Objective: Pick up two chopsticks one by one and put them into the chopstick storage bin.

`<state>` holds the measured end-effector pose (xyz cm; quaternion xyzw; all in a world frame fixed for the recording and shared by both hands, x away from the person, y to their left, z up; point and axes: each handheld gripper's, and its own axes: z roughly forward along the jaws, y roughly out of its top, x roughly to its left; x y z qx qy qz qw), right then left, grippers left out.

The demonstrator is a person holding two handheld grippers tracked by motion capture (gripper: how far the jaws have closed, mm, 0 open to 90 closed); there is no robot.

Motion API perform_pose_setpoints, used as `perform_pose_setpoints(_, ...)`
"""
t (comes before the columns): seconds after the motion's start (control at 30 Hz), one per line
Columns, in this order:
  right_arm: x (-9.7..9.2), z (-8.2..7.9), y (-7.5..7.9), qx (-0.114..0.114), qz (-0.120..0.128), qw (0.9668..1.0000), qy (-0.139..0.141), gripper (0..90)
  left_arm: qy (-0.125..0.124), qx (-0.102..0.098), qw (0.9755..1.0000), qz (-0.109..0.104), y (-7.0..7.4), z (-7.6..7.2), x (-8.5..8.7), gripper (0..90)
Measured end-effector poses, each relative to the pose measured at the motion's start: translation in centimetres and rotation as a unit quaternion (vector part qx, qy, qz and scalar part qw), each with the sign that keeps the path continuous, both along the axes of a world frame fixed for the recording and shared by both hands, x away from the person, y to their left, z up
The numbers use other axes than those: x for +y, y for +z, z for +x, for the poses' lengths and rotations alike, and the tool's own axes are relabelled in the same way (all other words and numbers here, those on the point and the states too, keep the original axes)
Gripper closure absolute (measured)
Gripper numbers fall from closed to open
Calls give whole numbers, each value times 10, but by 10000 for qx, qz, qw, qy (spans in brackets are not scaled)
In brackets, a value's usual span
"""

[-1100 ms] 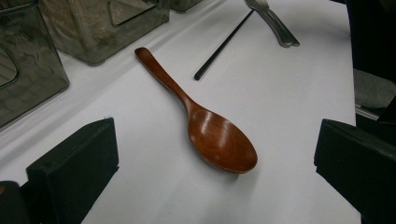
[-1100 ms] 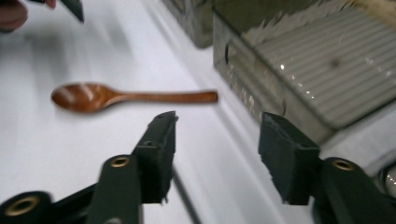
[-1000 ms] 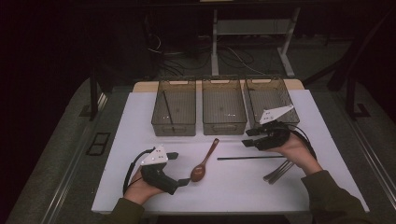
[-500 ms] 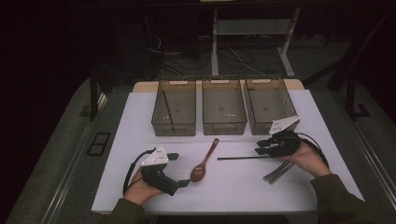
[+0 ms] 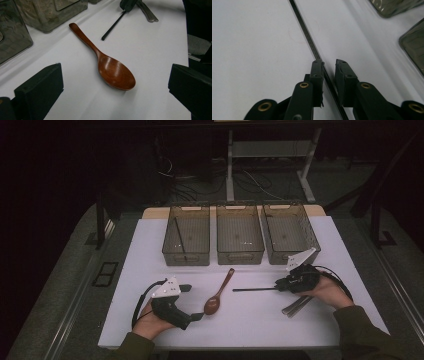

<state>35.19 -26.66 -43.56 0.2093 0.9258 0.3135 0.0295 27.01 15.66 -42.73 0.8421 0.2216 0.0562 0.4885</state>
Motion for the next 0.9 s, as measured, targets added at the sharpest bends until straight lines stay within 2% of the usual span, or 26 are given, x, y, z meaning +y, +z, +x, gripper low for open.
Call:
perform_pose_setpoints(0.07, 0, 1, -3, -59, -140, 9998, 100, 793, -2, 3, 10000, 0, 0, 0, 0, 0)
perform_pose_setpoints(0.17, 1, 0, -3, -110, -177, 9997, 120, 813, 4, 7, 10000, -5, 0, 0, 0, 0)
perform_pose_setpoints(0.53, 14, -4, -3, -84, -141, 9994, 306, 844, -5, 13, 10000, -4, 0, 0, 0, 0)
perform_pose_setpoints(0.9, 19, -7, -5, -240, -58, 9986, 459, 851, -7, 7, 10000, -3, 0, 0, 0, 0)
